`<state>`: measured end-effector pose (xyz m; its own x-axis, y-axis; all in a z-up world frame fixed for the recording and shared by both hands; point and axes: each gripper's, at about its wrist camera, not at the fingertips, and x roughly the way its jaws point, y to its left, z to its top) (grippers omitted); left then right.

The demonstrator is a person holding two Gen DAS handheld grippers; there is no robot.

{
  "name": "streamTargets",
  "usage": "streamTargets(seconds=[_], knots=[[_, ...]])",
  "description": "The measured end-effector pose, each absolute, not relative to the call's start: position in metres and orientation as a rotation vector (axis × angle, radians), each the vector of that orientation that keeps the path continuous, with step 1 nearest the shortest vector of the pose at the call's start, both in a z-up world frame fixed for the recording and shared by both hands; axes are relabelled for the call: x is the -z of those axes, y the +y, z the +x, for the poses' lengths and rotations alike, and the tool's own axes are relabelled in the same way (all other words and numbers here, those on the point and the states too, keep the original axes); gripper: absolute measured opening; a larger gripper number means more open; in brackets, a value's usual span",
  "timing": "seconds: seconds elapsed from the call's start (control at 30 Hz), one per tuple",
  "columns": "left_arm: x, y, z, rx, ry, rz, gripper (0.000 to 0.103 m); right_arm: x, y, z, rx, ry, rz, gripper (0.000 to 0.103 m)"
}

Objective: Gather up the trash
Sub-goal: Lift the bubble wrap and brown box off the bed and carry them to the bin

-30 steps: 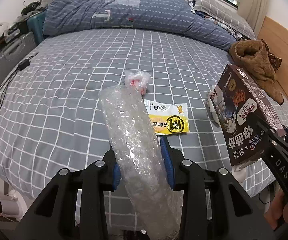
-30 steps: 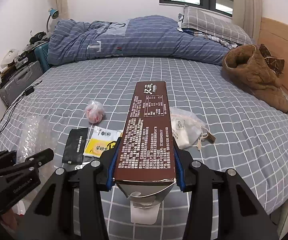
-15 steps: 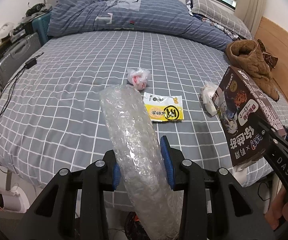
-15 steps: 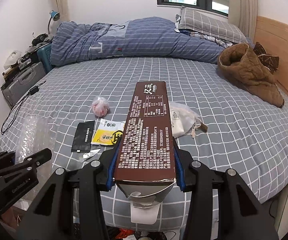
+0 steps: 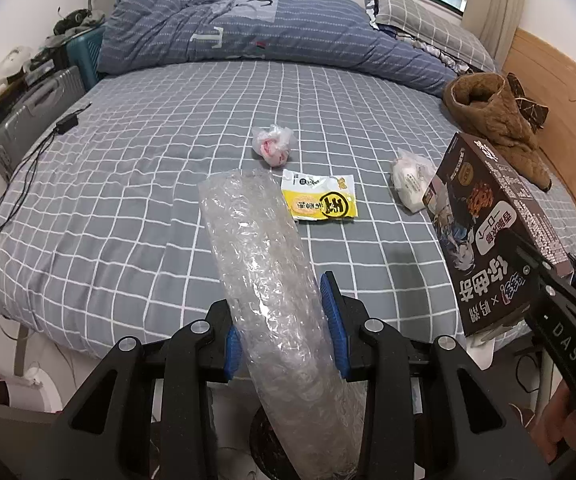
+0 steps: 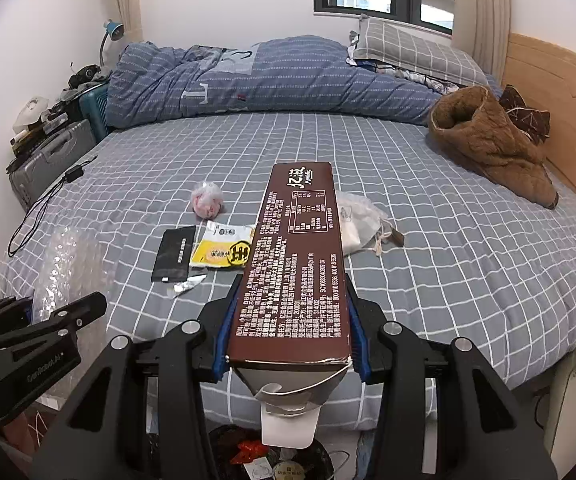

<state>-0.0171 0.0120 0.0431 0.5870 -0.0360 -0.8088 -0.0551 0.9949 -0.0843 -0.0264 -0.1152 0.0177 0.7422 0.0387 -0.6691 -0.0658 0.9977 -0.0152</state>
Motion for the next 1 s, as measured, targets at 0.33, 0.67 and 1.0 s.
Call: streamTargets(seconds=[0.33, 0.67, 1.0], knots=[[-0.039, 0.007, -0.039, -0.002, 0.95, -0.097, 0.034, -0.012, -0.118, -0.054, -0.044, 0.742, -0.042, 0.043], [-0.036, 0.008, -0.062, -0.002, 0.955, -0.094, 0.034, -0.008, -0.118, -0.074, -0.037, 0.75, -0.047, 0.043], [-0.037, 0.01, -0.084, 0.002, 0.952, -0.095, 0.034, -0.009, -0.114, -0.094, -0.032, 0.742, -0.052, 0.043]])
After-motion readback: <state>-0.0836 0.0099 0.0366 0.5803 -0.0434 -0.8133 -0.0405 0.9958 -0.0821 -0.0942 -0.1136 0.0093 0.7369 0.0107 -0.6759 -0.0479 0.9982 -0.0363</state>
